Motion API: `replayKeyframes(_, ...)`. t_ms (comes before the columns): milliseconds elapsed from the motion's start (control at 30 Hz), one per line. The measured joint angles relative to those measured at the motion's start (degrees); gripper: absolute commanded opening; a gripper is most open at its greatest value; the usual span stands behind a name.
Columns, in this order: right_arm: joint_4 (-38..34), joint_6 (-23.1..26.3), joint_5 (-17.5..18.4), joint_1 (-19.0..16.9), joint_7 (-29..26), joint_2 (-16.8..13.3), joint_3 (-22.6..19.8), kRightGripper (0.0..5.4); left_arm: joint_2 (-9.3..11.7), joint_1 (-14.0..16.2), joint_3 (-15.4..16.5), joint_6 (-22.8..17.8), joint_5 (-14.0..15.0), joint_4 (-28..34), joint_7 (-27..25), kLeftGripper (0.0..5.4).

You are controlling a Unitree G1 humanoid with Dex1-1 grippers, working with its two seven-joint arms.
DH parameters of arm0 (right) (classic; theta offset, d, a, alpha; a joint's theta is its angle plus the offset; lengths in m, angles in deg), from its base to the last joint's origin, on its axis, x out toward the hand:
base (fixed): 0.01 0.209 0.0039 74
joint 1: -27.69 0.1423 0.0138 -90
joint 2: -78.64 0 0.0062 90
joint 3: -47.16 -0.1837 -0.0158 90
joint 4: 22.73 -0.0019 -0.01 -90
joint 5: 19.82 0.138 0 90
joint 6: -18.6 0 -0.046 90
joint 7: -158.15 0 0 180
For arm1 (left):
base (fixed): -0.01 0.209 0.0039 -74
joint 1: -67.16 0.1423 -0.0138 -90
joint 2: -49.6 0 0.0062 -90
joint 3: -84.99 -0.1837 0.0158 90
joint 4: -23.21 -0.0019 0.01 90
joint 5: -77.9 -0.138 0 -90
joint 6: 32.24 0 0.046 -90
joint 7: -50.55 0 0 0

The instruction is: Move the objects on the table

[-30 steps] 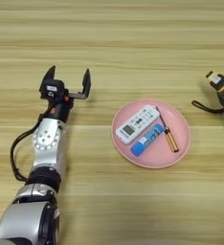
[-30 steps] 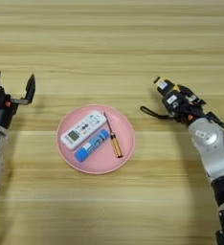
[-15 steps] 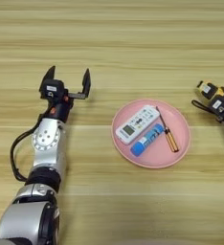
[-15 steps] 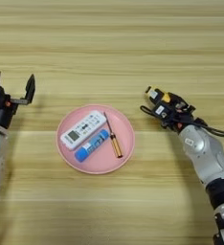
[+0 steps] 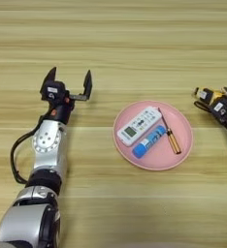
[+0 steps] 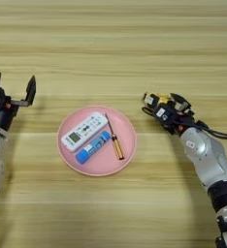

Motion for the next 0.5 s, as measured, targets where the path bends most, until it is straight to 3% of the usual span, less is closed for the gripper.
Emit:
replayKeyframes(300, -0.40, -0.32, 2.59, 0.00, -2.25, 0.00, -0.52, 5.04, 0.01, -0.12, 0.01, 0.00, 0.01, -0.08, -0.04, 5.40)
replayKeyframes(400, -1.72, -0.86, 5.05, -0.01, -4.75, 0.00, -1.05, 5.38, 0.01, -0.15, 0.02, 0.00, 0.01, -0.09, -0.04, 5.40)
replayKeyframes(500, -3.58, -0.91, 8.07, -0.27, -7.87, 0.00, -1.71, 5.38, 0.01, -0.18, 0.02, 0.00, 0.01, -0.11, -0.05, 5.40)
